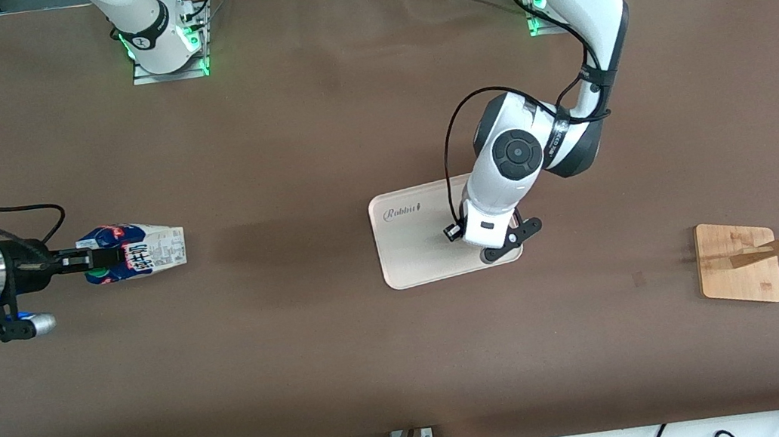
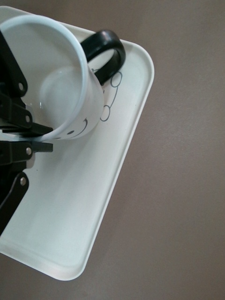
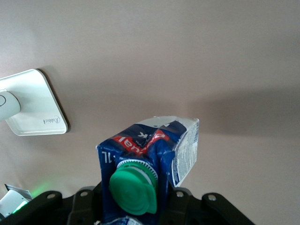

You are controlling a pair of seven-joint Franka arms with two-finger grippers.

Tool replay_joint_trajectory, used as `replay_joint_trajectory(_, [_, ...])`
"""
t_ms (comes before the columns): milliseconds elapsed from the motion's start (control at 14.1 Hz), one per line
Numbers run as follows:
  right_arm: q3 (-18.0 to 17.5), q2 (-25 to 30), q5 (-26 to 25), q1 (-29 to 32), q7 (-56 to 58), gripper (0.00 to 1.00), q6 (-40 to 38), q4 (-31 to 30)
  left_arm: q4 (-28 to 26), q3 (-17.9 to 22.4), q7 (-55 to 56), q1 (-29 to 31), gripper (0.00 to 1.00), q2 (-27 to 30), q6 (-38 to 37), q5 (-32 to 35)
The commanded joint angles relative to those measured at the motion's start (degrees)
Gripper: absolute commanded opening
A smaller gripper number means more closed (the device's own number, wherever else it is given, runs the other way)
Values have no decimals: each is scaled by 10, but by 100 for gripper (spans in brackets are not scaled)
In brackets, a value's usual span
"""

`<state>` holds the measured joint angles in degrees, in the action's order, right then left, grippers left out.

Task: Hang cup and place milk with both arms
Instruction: 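Carry the carton aside with the right gripper while the left gripper grasps the mug, then lift the white mug with the left gripper toward the wooden stand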

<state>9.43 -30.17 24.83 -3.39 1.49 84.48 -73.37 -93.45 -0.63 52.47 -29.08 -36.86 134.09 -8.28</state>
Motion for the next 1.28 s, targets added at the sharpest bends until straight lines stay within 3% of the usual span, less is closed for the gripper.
replay_joint_trajectory(0, [-5,11,8,2,14,39,37,-34,-4,5,-4,-5,0,8,-7,11])
replay_joint_trajectory(142, [-6,13,-4,0,32,39,90,-54,-6,5,-4,-5,0,26,-14,12])
replay_joint_trajectory(354, [-9,14,-27,-6,48,39,132,-65,-2,14,-24,8,0,98,-109,25])
replay_joint_trajectory(779, [-17,45,-26,-7,92,39,239,-176,-1,13,-250,125,0,225,-269,79])
replay_joint_trajectory(1204, [-35,75,-26,-7,106,39,334,-265,63,57,-459,156,0,239,-314,151])
